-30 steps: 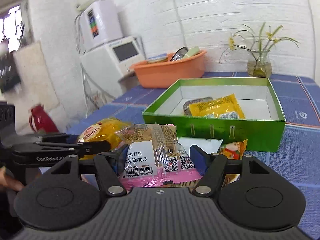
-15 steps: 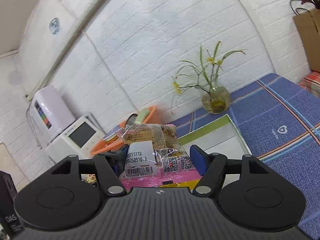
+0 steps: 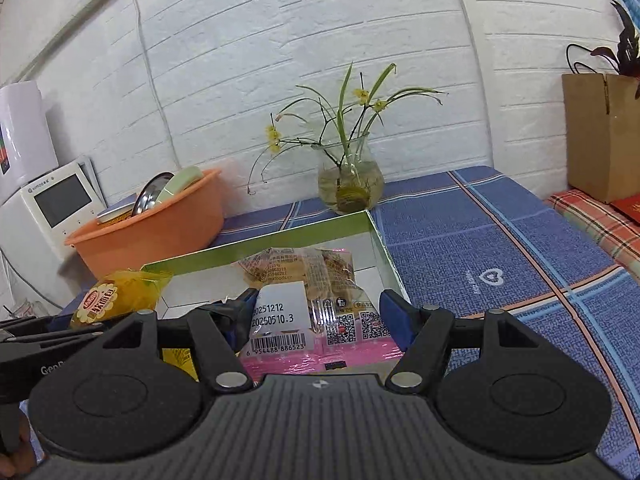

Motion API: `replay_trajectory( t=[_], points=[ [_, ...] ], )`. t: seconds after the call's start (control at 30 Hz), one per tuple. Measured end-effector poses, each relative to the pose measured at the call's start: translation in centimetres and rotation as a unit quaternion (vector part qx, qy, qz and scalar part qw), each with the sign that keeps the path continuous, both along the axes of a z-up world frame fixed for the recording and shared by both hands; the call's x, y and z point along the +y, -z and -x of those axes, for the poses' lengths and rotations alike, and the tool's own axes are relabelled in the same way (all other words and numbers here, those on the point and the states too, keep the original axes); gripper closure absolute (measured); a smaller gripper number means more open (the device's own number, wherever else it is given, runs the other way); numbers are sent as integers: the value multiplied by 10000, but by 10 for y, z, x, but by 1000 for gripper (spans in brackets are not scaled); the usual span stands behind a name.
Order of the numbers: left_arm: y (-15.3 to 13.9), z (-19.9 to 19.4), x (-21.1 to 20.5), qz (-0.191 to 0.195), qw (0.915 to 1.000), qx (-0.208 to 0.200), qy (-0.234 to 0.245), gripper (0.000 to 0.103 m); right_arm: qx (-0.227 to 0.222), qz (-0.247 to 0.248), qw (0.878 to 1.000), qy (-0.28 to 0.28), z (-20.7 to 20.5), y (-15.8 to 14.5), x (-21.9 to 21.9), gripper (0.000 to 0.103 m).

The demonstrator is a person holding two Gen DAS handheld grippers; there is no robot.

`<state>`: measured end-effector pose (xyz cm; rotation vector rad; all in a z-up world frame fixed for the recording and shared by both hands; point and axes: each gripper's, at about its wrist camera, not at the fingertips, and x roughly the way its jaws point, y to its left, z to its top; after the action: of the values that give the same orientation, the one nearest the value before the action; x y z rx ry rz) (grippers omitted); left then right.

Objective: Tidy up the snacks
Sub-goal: 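Place the yellow packet and pink-labelled bag into the green box, opening both grippers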

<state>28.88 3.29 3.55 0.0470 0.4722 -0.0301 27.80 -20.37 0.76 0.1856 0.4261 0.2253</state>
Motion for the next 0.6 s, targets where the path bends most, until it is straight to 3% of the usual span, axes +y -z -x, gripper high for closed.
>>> replay_trajectory(
  t=[0.23, 0.4, 0.6],
  points=[
    [4, -1, -4, -106, 9999, 60, 56, 59, -65, -74, 10000, 7, 0, 0, -1, 0],
    [7, -2, -5, -232, 9997, 98, 34, 46, -35, -624, 9979, -149, 0, -1, -9, 0],
    [-24, 20, 4, -261, 9995, -156, 10, 36, -319, -405, 9977, -442, 15, -24, -10, 0]
  ],
)
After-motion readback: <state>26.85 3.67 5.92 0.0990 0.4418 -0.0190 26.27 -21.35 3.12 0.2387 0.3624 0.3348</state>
